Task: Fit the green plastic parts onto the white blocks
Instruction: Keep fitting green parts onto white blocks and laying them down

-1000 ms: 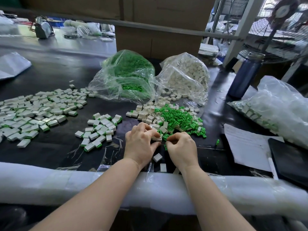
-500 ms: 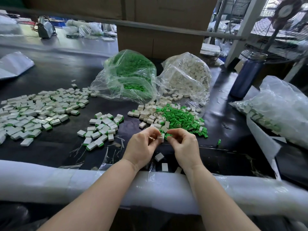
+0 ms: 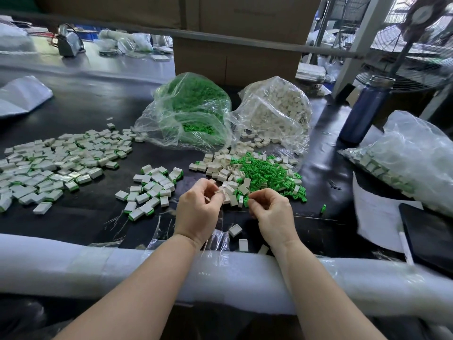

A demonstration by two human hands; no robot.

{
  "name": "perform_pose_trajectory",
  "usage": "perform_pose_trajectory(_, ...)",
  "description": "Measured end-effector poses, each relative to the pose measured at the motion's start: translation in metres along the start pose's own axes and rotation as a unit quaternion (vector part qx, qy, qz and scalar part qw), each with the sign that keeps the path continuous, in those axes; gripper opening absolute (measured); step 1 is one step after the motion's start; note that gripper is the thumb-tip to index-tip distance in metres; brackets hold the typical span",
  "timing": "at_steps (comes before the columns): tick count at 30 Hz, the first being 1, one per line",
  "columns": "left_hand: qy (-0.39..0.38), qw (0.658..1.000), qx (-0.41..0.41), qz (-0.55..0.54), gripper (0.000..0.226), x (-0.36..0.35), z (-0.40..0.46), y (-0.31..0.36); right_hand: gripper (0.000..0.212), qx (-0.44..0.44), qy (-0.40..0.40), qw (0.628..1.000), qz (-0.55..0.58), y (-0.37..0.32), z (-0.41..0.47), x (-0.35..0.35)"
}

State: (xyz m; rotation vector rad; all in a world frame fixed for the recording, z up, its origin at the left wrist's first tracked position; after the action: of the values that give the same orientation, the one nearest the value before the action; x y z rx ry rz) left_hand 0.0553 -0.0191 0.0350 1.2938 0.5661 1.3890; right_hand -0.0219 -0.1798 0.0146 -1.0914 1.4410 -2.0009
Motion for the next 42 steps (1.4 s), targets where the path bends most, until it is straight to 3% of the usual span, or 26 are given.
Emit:
perform_pose_trajectory(5, -0.080, 0.994, 0.043, 0.066, 0.010, -0.017, 0.001, -0.009, 0.020, 0.010, -0.003, 1.000, 0.000, -0.003, -0.001, 0.000)
perform_pose_trajectory(15, -0.200, 0.979, 0.015, -0.029, 0.012, -0.038, -0.006, -0.003, 0.019, 0.057, -0.048, 0.994, 0.079, -0.017, -0.004, -0.006)
perform_pose_trajectory(24, -0.200, 0.979, 0.018, -0.038, 0.020, -0.039, -0.005, -0.005, 0.021, 0.058, -0.043, 0.994, 0.085, -0.018, -0.004, -0.004)
perform_pose_trajectory(30, -0.177, 0.983, 0.027, -0.038, 0.008, -0.034, -0.002, -0.009, 0.022, 0.049, -0.049, 0.995, 0.068, -0.017, -0.004, -0.006)
perform_pose_trajectory(42, -0.166, 0.985, 0.031, -0.037, 0.010, -0.030, -0.002, -0.009, 0.022, 0.047, -0.078, 0.995, 0.042, -0.014, -0.004, -0.013)
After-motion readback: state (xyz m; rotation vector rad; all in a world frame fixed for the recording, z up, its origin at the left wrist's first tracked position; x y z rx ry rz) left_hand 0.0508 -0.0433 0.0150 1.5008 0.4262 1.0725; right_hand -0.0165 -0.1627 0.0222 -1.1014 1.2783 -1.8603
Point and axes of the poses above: each hand's wrist, its own z-axis towards the middle knuckle, its own x-axis out of the back of the hand, y = z × x, the point moved 9 cm from there along z, towards the middle knuckle, and after that the axes turned 2 degrees about -y, right-handed, at the moved point
